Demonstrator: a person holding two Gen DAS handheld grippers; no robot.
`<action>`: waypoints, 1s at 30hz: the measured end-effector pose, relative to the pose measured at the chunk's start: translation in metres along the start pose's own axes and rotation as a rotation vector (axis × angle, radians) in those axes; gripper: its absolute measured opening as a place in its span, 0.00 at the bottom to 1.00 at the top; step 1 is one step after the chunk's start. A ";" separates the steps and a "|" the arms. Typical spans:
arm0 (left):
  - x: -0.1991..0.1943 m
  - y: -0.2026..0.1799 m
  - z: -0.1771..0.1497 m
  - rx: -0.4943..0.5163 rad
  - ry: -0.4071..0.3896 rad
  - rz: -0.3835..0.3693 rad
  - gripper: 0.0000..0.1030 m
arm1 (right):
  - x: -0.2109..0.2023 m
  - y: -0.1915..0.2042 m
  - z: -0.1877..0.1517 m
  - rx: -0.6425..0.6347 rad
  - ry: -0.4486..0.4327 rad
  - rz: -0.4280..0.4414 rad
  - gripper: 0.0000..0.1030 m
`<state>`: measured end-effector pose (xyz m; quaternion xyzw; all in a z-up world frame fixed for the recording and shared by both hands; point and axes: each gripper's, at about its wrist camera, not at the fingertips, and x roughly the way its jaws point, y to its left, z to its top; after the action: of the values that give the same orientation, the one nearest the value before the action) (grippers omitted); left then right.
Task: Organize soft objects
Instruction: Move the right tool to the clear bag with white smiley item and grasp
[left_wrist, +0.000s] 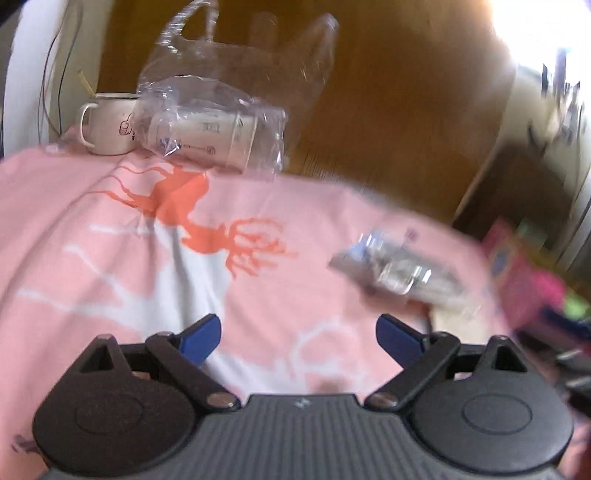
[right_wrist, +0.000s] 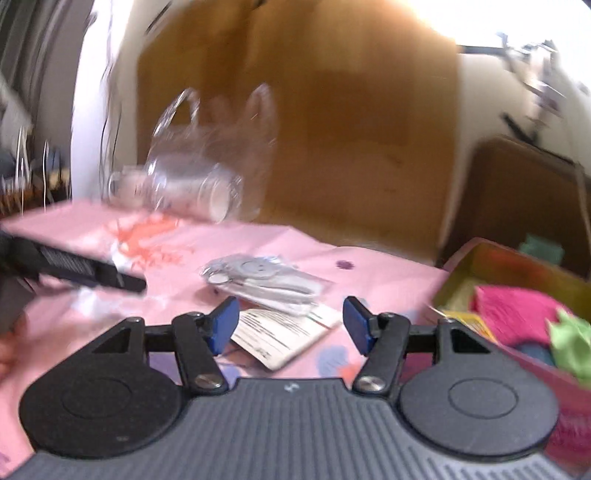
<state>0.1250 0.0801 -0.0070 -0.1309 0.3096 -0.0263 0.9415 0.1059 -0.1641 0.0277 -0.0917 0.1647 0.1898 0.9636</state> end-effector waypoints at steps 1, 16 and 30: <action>-0.001 0.006 0.001 -0.038 -0.015 -0.030 0.93 | 0.010 0.005 0.004 -0.027 0.013 0.004 0.63; -0.008 0.037 -0.002 -0.185 -0.074 -0.155 0.93 | 0.091 0.049 0.015 -0.358 0.136 -0.019 0.39; -0.008 0.040 -0.002 -0.205 -0.071 -0.174 0.93 | 0.013 0.090 -0.016 -0.498 0.037 0.030 0.18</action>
<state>0.1164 0.1193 -0.0145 -0.2533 0.2647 -0.0713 0.9277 0.0770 -0.0817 -0.0016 -0.3270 0.1317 0.2373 0.9052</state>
